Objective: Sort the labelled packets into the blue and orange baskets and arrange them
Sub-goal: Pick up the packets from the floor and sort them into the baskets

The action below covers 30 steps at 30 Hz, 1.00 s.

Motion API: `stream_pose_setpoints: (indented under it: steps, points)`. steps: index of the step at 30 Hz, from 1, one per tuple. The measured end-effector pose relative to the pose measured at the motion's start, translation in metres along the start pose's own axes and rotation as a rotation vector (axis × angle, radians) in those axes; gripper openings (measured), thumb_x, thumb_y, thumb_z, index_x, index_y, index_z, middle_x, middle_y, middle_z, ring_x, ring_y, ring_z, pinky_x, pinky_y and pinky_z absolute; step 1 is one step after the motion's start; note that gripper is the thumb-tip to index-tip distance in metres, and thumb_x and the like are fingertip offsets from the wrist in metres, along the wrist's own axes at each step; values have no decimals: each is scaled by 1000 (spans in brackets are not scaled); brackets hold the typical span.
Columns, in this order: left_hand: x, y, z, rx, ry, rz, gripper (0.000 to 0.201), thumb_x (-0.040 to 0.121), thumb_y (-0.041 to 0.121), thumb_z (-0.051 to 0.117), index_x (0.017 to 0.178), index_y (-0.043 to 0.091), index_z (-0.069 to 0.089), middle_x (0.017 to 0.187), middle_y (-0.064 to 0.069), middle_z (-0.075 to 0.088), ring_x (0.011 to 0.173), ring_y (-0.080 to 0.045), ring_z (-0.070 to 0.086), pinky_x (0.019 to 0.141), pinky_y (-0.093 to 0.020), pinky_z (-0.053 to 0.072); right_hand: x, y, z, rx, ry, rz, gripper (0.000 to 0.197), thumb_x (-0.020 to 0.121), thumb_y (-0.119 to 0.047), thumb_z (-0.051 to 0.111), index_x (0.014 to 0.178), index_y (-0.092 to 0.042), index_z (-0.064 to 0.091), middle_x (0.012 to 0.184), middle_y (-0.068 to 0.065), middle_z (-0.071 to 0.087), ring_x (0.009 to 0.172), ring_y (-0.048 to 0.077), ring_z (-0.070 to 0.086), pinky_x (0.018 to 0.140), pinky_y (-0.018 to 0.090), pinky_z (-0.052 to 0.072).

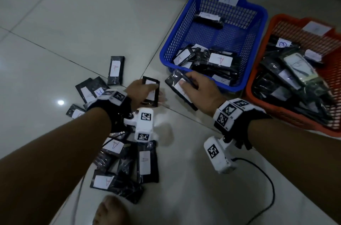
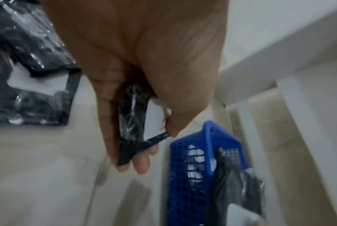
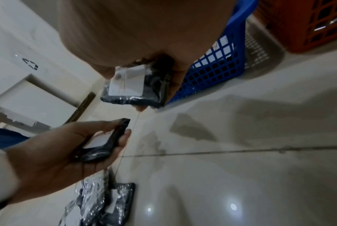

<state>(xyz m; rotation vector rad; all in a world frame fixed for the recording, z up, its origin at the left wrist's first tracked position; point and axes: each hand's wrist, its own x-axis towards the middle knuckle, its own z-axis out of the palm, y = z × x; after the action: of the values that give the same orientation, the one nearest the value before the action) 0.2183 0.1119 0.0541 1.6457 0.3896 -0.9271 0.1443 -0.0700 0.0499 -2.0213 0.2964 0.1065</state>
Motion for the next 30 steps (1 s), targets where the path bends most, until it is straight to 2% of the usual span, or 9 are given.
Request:
stream_pose_setpoints:
  steps: [4, 8, 11, 15, 20, 23, 25, 27, 30]
  points:
    - [-4, 30, 2, -55, -121, -1, 27, 93, 30, 49, 98, 7, 62, 82, -13, 68, 65, -26, 67, 62, -34, 56, 7, -9, -27, -106, 154, -116, 21, 91, -38, 58, 104, -21, 59, 89, -3, 68, 81, 13, 63, 72, 28, 51]
    - [6, 60, 18, 279, -47, 321, 21, 90, 19, 62, 109, 9, 61, 95, -16, 70, 82, -30, 70, 70, -42, 58, 21, -10, -64, -322, 225, -235, 23, 95, -39, 50, 111, -23, 55, 98, -4, 61, 89, 19, 59, 73, 32, 48]
    - [19, 90, 36, 745, 58, 663, 33, 80, 39, 68, 91, 8, 65, 79, -17, 66, 68, -26, 62, 65, -40, 53, 29, -4, -92, -472, 294, -258, 24, 97, -34, 48, 116, -21, 54, 110, -2, 57, 98, 18, 56, 80, 29, 42]
    - [38, 117, 69, 1036, 66, 792, 28, 84, 36, 67, 99, 13, 65, 93, -8, 67, 85, -24, 61, 73, -31, 47, 33, 5, -119, -556, 326, -188, 28, 99, -31, 45, 121, -17, 52, 116, 4, 57, 99, 21, 56, 79, 31, 42]
    - [57, 125, 90, 1028, 143, 850, 17, 87, 32, 64, 92, 16, 60, 85, -2, 59, 80, -20, 55, 68, -25, 37, 48, 15, -127, -624, 235, -157, 31, 97, -27, 46, 124, -17, 54, 120, 6, 59, 109, 25, 54, 92, 42, 44]
    - [56, 132, 97, 931, 239, 870, 19, 87, 28, 61, 98, 12, 61, 86, -2, 58, 79, -20, 53, 67, -24, 34, 60, 17, -122, -690, 147, -106, 40, 99, -30, 43, 138, -22, 46, 136, 3, 52, 125, 24, 46, 106, 45, 34]
    - [54, 139, 108, 865, 196, 855, 14, 87, 24, 59, 95, 13, 59, 85, -6, 60, 75, -21, 54, 65, -23, 35, 63, 15, -125, -684, 228, -110, 45, 100, -30, 41, 143, -18, 41, 140, 4, 49, 129, 24, 43, 108, 46, 33]
    - [50, 147, 127, 801, 56, 843, 17, 84, 21, 61, 99, 13, 60, 87, -7, 65, 72, -18, 59, 62, -23, 42, 58, 11, -136, -460, 395, -92, 43, 100, -30, 43, 139, -13, 46, 131, 6, 56, 121, 23, 51, 102, 40, 41]
    - [38, 164, 172, 622, -112, 761, 44, 77, 16, 72, 119, 14, 57, 102, -4, 70, 87, -17, 68, 77, -32, 57, 53, 10, -168, -20, 516, 74, 41, 97, -36, 52, 129, -11, 57, 113, 1, 63, 102, 13, 59, 89, 25, 46]
